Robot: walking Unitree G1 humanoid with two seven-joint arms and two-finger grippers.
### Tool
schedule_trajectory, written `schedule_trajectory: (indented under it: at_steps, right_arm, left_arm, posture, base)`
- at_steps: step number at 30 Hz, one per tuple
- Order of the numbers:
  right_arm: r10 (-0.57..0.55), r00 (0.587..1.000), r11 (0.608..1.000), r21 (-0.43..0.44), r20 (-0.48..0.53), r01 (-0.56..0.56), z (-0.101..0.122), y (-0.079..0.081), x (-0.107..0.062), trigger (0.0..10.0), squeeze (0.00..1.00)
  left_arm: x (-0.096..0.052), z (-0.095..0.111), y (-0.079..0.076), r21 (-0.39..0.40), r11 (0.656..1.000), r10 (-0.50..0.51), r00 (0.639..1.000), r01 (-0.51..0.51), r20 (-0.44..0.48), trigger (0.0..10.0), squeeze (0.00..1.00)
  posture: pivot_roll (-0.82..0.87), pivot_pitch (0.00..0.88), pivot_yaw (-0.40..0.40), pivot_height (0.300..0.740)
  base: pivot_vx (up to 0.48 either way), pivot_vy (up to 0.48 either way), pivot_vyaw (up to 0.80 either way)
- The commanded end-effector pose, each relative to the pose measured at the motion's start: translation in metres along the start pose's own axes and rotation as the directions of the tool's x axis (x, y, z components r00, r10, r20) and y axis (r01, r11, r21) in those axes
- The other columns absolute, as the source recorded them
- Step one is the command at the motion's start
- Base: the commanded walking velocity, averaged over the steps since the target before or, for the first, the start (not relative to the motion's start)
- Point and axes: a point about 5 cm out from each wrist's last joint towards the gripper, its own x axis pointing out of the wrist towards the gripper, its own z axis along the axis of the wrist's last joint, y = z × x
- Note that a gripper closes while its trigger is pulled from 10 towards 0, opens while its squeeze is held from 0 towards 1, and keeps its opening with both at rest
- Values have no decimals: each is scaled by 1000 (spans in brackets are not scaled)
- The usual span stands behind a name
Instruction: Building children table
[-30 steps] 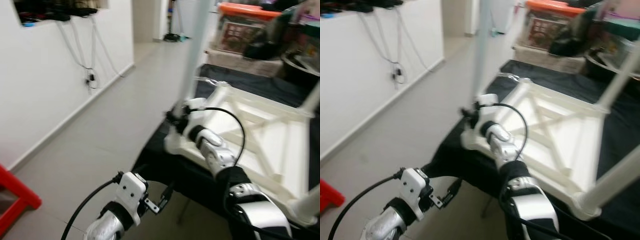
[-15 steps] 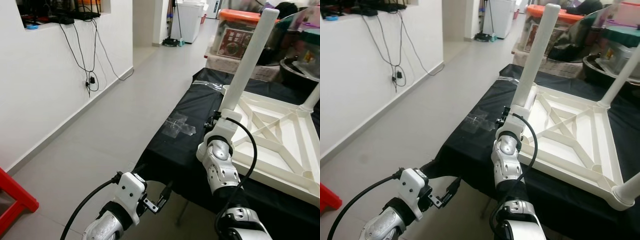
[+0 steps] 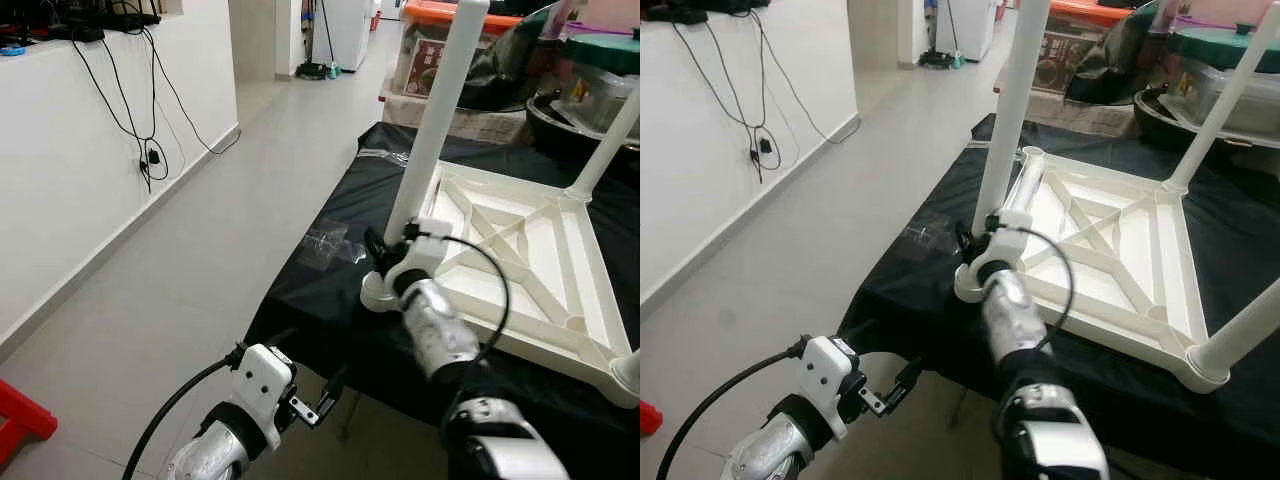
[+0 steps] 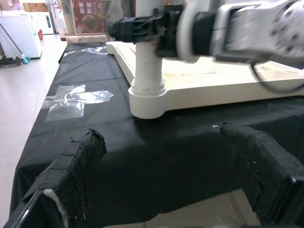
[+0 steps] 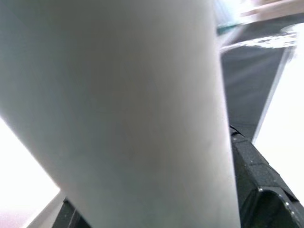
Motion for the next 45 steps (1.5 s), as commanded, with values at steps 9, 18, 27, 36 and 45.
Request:
schedule_trajectory:
  at_steps: [9,18,27,36,45]
  right_arm:
    - [562,810,820,-15,-168,-572,10,31,-5,10000,0]
    - [315,933,926,-156,-175,-342,-9,29,13,10000,0]
    - [267,956,959,-62,-124,-276,-10,22,9,10000,0]
    - [309,948,947,-67,-74,-314,-6,25,11,10000,1000]
    - [533,832,825,-121,-155,-552,0,42,11,10000,0]
  left_arm:
    - [-1,-4,-2,2,1000,-7,1000,7,-10,10000,0]
    - [-1,-3,-1,5,1000,-2,1000,2,-8,10000,0]
    - [0,-2,-1,4,1000,-6,1000,6,-9,10000,0]
    - [0,-3,0,6,1000,-7,1000,7,-10,10000,0]
    - [0,-3,0,5,1000,-7,1000,7,-11,10000,0]
  posture:
    - [90,30,-85,740]
    - [96,44,-88,740]
    - [90,47,-81,740]
    - [91,48,-82,740]
    - [93,53,-83,740]
  base:
    - [0,0,0]
    - [0,0,0]
    - [0,0,0]
    - [0,0,0]
    - [0,0,0]
